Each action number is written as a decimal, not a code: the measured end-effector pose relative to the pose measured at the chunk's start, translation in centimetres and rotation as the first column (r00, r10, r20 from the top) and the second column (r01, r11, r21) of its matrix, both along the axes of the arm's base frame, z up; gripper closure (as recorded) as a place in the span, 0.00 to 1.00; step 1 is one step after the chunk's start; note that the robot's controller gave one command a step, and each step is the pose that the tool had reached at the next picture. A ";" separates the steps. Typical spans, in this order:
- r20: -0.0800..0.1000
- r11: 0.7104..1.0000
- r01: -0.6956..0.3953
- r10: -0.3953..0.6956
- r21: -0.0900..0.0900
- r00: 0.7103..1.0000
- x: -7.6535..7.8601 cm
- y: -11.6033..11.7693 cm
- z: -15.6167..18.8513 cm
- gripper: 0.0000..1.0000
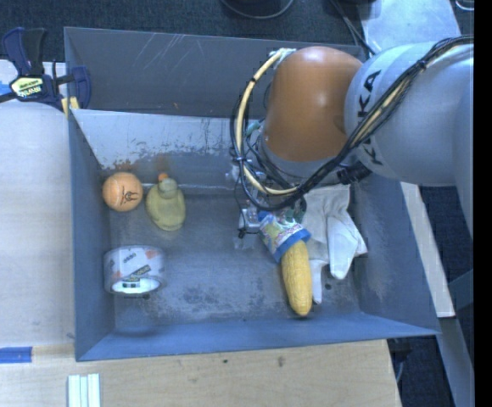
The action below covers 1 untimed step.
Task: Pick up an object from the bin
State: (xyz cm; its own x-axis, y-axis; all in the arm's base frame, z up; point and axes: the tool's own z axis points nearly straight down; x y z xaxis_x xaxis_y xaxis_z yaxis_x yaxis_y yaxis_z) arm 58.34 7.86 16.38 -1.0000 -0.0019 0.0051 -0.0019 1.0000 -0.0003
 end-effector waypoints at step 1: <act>0.008 1.000 0.001 -0.001 0.001 1.000 0.1 0.0 0.5 0.00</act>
Offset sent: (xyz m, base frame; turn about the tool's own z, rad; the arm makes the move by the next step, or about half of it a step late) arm 0.0099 -0.0675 -0.0426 -0.1145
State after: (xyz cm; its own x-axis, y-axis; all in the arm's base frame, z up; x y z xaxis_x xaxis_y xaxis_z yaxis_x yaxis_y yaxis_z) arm 58.48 7.84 16.88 -1.0000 -0.0006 -0.0027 -0.0006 1.0000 0.0007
